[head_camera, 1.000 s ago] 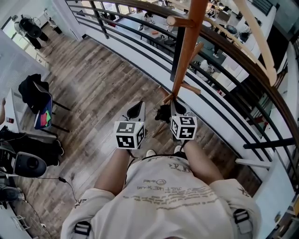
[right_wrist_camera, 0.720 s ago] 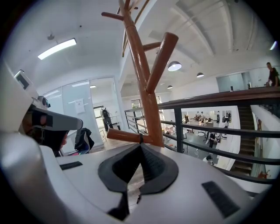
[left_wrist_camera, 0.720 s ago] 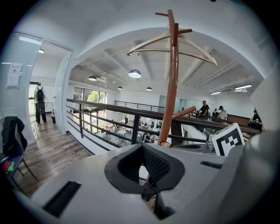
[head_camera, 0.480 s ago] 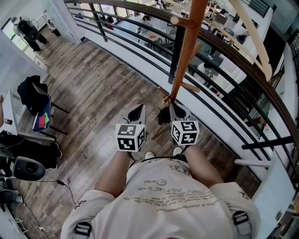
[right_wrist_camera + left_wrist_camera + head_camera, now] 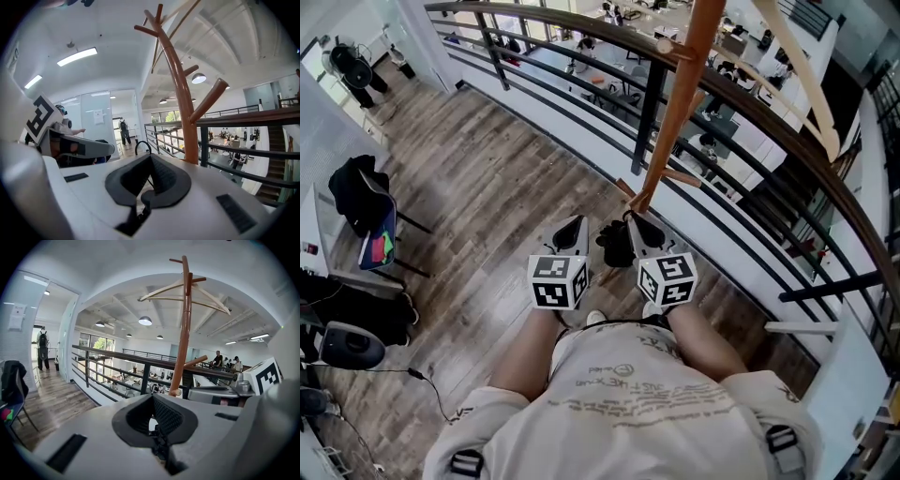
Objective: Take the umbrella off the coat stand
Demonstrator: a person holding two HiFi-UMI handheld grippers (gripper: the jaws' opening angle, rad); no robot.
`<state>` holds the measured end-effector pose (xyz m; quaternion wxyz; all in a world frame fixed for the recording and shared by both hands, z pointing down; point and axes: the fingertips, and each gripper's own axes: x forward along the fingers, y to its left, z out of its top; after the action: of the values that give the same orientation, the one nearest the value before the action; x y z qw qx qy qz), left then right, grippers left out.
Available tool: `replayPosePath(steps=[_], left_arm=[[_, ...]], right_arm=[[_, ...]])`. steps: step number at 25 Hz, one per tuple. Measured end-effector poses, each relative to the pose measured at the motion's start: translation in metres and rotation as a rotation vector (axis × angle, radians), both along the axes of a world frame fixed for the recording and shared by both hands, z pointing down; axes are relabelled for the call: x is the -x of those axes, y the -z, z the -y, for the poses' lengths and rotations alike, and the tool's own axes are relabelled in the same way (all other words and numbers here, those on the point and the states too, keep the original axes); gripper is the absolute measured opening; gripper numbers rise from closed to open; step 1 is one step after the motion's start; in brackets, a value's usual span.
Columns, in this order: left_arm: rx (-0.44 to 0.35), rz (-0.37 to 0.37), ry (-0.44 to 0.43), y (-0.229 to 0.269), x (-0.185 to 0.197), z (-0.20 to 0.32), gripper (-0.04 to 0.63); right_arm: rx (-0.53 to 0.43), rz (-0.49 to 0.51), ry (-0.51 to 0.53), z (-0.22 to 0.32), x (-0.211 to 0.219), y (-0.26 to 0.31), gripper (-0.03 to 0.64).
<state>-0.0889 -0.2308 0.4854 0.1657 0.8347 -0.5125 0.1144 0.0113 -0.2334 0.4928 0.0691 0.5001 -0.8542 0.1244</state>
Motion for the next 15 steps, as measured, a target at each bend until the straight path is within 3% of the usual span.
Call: replayPosePath(steps=[7,15], left_arm=[[-0.036,-0.028,-0.016,0.016,0.005,0.005,0.004],[-0.087,-0.067,-0.077,0.035,-0.015,0.011,0.004]], right_arm=[[-0.091,0.035,-0.019,-0.007,0.0,0.047,0.003],[-0.135,0.062,-0.14,-0.013,-0.039,0.074,0.003]])
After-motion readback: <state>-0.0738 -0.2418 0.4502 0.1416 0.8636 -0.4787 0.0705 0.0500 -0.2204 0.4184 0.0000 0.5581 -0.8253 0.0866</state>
